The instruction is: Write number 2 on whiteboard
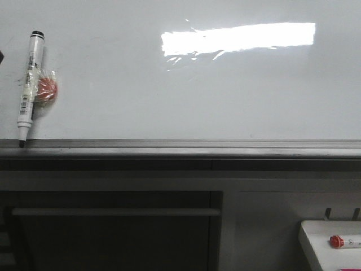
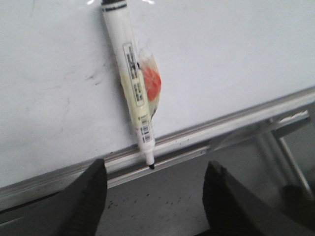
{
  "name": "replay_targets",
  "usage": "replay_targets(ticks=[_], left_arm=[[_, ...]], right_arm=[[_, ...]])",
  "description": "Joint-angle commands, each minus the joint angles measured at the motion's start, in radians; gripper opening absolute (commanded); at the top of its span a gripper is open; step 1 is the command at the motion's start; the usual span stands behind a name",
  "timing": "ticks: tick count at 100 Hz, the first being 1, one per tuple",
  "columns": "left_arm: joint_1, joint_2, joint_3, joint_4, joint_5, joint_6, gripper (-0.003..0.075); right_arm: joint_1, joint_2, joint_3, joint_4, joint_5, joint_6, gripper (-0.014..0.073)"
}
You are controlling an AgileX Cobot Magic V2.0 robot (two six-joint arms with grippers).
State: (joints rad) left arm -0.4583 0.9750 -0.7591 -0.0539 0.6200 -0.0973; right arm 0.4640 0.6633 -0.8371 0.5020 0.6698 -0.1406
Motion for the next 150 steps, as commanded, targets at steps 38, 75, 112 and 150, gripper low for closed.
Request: replay_targets(ticks=[38, 75, 112, 150], left_arm=[[-0.010, 0.186, -0.031, -0.162, -0.178, -0.046, 0.0387], [-0.010, 0.307, -0.031, -0.162, -0.281, -0.046, 0.0345], [-0.012, 0.286, -0.031, -0.149, -0.234, -0.033, -0.0020], [-0.255, 0.027, -0.147, -0.153, -0.001, 0.530, -0.0020]], right_arm=[[0.000, 0.005, -0.034, -0.059, -0.065, -0.012, 0.0389], [0.000, 0.005, -0.034, -0.098, -0.065, -0.012, 0.0389], [0.000, 0.005, -0.034, -0.100, -0.084, -0.013, 0.0389], [0.077, 0.070, -0.038, 0.280, -0.031, -0.836, 0.0389]])
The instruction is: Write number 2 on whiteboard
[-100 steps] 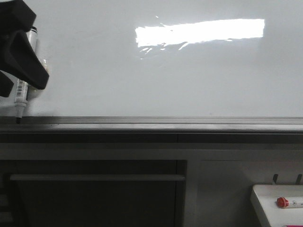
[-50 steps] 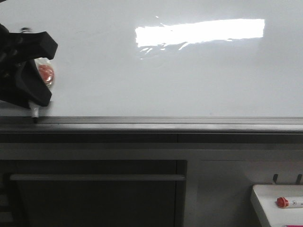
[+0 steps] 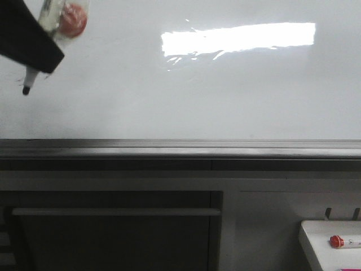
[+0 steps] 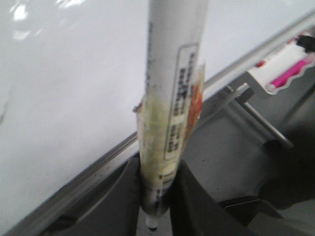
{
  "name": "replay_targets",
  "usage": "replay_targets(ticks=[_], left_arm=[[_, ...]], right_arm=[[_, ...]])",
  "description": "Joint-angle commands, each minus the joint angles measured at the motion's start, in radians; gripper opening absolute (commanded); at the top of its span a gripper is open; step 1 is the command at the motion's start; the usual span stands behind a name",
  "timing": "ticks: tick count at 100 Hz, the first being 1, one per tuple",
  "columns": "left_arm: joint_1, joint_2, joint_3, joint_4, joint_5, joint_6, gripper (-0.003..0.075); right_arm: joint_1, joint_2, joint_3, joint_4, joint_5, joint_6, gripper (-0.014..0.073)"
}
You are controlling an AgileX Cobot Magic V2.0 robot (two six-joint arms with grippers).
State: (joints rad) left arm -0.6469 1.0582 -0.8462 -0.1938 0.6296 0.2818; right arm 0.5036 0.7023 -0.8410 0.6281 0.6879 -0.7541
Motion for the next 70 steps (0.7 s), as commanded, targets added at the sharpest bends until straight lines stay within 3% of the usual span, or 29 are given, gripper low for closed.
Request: replay_targets(ticks=[1, 11, 25, 41, 70], left_arm=[[-0.079, -0.064, -0.062, -0.013, -0.008, 0.177, -0.0020], [-0.173, -0.107, -0.081, -0.007, 0.015, 0.353, -0.0020], [-0.273, -0.122, -0.083, -0.005, 0.048, 0.482, -0.0020], [-0.339, -0.116, -0.083, 0.053, 0.067, 0.486, -0.0020], [-0.348, -0.116, -0.083, 0.066, 0.069, 0.486, -0.0020]], right_arm=[[0.042, 0.035, -0.034, 0.170, -0.052, -0.249, 0.0389], [0.109, 0.083, -0.062, 0.201, -0.059, -0.346, 0.0389], [0.178, 0.158, -0.132, 0.201, -0.067, -0.353, 0.0389], [0.268, 0.257, -0.219, 0.201, -0.065, -0.353, 0.0391], [0.415, 0.385, -0.243, 0.201, -0.064, -0.355, 0.0391]])
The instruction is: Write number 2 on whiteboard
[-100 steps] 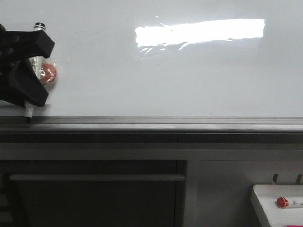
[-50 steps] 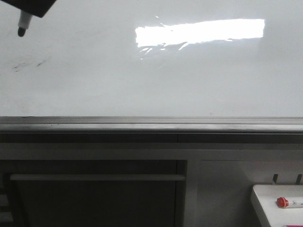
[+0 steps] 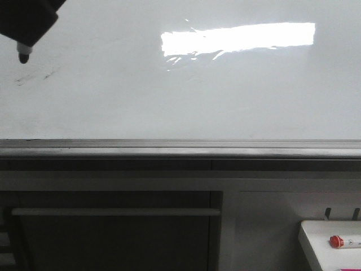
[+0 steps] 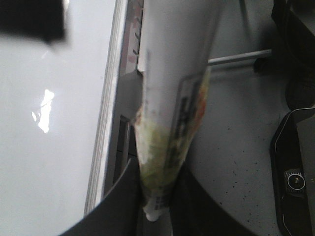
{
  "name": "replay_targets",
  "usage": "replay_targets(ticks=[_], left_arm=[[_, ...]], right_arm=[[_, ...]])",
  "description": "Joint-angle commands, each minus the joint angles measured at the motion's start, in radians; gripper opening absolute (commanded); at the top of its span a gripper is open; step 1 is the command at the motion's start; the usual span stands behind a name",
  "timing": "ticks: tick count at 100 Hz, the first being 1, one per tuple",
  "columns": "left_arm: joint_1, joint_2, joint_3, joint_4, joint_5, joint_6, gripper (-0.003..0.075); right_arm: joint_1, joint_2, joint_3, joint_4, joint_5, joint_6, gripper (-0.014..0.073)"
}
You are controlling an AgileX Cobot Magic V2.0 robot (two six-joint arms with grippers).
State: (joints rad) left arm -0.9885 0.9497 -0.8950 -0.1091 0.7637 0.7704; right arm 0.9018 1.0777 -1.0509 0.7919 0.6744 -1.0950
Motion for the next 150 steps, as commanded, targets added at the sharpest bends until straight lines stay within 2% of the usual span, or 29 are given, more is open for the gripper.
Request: replay_targets(ticks=[1, 18, 62, 72, 86, 106, 128, 138, 150], left_arm=[[-0.007, -0.008, -0.034, -0.019, -0.065, -0.003, -0.0020], [-0.007, -0.008, -0.034, -0.019, -0.058, -0.003, -0.0020], [-0.007, -0.008, -0.034, -0.033, -0.062, -0.003, -0.0020], [-0.007, -0.008, -0.034, -0.052, -0.060, -0.003, -0.0020], [-0.007, -0.008, -0.034, -0.064, -0.060, -0.003, -0.0020], [-0.007, -0.008, -0.034, -0.066, -0.060, -0.003, -0.0020], [-0.007, -0.010, -0.034, -0.066, -0.089, -0.024, -0.0018], [-0.007, -0.020, -0.034, -0.066, -0.141, -0.073, 0.0044], [-0.007, -0.057, -0.034, -0.066, -0.172, -0.135, 0.0244]], right_arm=[[0.017, 0.010, -0.033, 0.037, -0.054, -0.014, 0.0391], [0.019, -0.003, -0.033, 0.059, -0.115, -0.014, 0.0391], [0.019, 0.078, -0.033, 0.072, -0.078, 0.072, 0.0379], [0.019, 0.083, -0.033, 0.068, -0.072, 0.085, 0.0318], [0.019, 0.083, -0.033, 0.068, -0.070, 0.085, 0.0181], [0.019, 0.083, -0.033, 0.068, -0.019, 0.085, -0.0067], [0.019, 0.083, -0.033, 0.061, -0.027, 0.083, -0.0069], [0.019, 0.076, -0.033, 0.059, -0.088, 0.083, -0.0069], [0.015, 0.046, -0.033, 0.032, -0.166, 0.083, -0.0069]])
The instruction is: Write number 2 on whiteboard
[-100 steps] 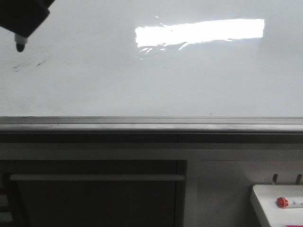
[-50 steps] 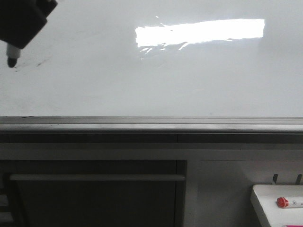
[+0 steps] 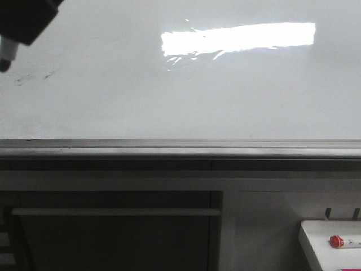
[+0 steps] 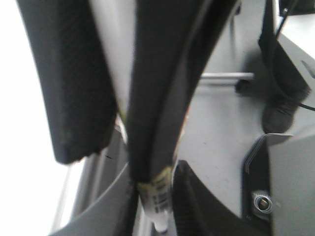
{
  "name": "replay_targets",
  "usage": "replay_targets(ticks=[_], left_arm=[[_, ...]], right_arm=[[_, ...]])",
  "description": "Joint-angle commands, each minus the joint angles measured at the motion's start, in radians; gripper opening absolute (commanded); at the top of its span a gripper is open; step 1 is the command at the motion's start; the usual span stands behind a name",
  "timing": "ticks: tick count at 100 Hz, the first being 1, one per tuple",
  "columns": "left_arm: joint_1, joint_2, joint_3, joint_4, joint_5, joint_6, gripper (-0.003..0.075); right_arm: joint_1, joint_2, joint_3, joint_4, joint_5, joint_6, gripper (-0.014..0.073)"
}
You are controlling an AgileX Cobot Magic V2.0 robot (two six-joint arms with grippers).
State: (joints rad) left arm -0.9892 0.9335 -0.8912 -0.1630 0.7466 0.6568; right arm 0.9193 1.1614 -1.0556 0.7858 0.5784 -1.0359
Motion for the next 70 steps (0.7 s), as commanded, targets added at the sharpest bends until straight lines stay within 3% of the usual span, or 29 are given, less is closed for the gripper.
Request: replay_targets(ticks=[1, 7, 14, 32, 48, 62, 70], left_arm=[[-0.006, -0.043, -0.038, -0.012, -0.155, -0.028, 0.0256], [-0.006, -0.068, -0.038, -0.012, -0.153, -0.058, 0.0354], [-0.006, -0.103, -0.038, -0.012, -0.148, -0.077, 0.0417], [-0.006, -0.222, -0.038, -0.002, -0.128, -0.143, 0.0423], [-0.006, -0.380, -0.008, 0.210, -0.074, -0.494, 0.0311], [-0.006, -0.530, 0.096, 0.437, -0.054, -0.763, 0.0193], [-0.006, -0.609, 0.174, 0.563, -0.078, -0.889, 0.0137]], right_arm=[[-0.005, -0.039, -0.028, 0.036, -0.078, 0.024, -0.0069], [-0.018, -0.055, -0.028, 0.020, -0.106, 0.024, -0.0069], [-0.043, -0.077, -0.024, 0.015, -0.142, 0.024, -0.0069], [-0.125, -0.112, 0.026, 0.015, -0.240, 0.024, -0.0069], [-0.142, -0.150, 0.176, 0.015, -0.457, 0.024, -0.0069], [-0.109, -0.146, 0.320, 0.012, -0.772, 0.020, -0.0071], [-0.091, -0.123, 0.329, -0.014, -0.833, 0.020, -0.0079]])
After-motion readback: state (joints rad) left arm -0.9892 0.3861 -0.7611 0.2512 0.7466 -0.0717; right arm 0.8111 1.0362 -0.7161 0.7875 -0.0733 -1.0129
